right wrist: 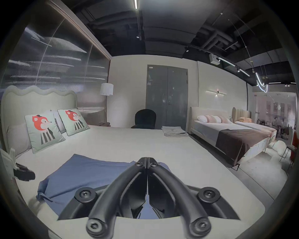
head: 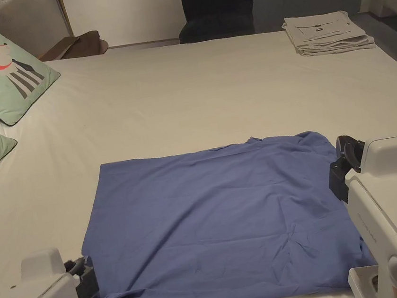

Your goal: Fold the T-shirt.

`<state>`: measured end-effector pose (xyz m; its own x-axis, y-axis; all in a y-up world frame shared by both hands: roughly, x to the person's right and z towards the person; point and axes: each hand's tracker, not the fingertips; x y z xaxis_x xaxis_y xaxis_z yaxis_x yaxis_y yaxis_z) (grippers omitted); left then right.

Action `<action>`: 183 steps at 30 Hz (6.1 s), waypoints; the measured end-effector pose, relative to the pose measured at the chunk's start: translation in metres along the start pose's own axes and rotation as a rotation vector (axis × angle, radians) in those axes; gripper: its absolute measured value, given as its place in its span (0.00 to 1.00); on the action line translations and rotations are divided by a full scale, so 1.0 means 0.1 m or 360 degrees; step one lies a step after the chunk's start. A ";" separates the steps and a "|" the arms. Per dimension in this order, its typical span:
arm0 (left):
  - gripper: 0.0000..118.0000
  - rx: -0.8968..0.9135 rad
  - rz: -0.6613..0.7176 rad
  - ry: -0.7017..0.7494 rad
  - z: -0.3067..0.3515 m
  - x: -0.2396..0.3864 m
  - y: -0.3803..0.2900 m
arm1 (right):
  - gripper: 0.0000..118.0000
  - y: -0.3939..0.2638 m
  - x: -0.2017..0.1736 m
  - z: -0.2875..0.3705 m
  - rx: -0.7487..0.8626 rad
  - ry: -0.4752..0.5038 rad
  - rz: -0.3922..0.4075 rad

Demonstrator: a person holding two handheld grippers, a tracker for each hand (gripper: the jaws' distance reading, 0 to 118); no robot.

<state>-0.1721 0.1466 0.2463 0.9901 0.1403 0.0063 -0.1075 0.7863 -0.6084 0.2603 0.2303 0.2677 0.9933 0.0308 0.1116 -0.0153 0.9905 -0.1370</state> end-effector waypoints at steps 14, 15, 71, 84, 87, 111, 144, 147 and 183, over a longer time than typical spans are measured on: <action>0.72 -0.0324 -0.0095 0.0066 -0.35 -0.10 -0.49 | 0.00 -0.09 0.02 -0.03 -0.0067 0.0003 -0.0005; 0.59 -0.0342 -0.0098 0.0055 -0.39 -0.08 -0.51 | 0.00 -0.10 0.03 -0.03 -0.0066 0.0000 -0.0005; 0.08 -0.0223 -0.0068 -0.0017 -0.79 0.15 1.01 | 0.04 -0.49 0.54 -0.90 -0.0500 -0.0092 -0.0094; 0.08 -0.0542 -0.0214 0.0104 -2.12 0.29 1.14 | 0.04 -0.90 0.50 -2.19 -0.0838 -0.0156 0.0002; 0.08 -0.0598 -0.0212 0.0117 -2.25 0.30 1.08 | 0.04 -1.05 0.51 -2.32 -0.0940 -0.0168 0.0006; 0.89 0.0708 -0.0100 -0.0103 -0.25 0.89 1.46 | 0.90 0.40 0.24 -0.69 -0.0018 0.0003 -0.0071; 0.00 0.0175 -0.0188 -0.0114 -0.62 0.47 1.16 | 0.00 0.28 0.03 -0.35 0.0145 -0.0071 0.0081; 0.00 -0.0099 -0.0149 -0.0104 -0.92 0.26 1.10 | 0.00 0.21 0.06 -0.44 0.0100 -0.0073 0.0075; 0.05 -0.0323 -0.0075 0.0014 -1.35 0.12 0.86 | 0.86 -0.99 0.73 -1.21 -0.0834 -0.0134 -0.0266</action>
<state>-0.1575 0.1345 0.0872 0.9945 0.0999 0.0321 -0.0413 0.6544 -0.7550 0.3486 0.1185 0.1707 0.9644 -0.0892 0.2491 0.2222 0.7839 -0.5797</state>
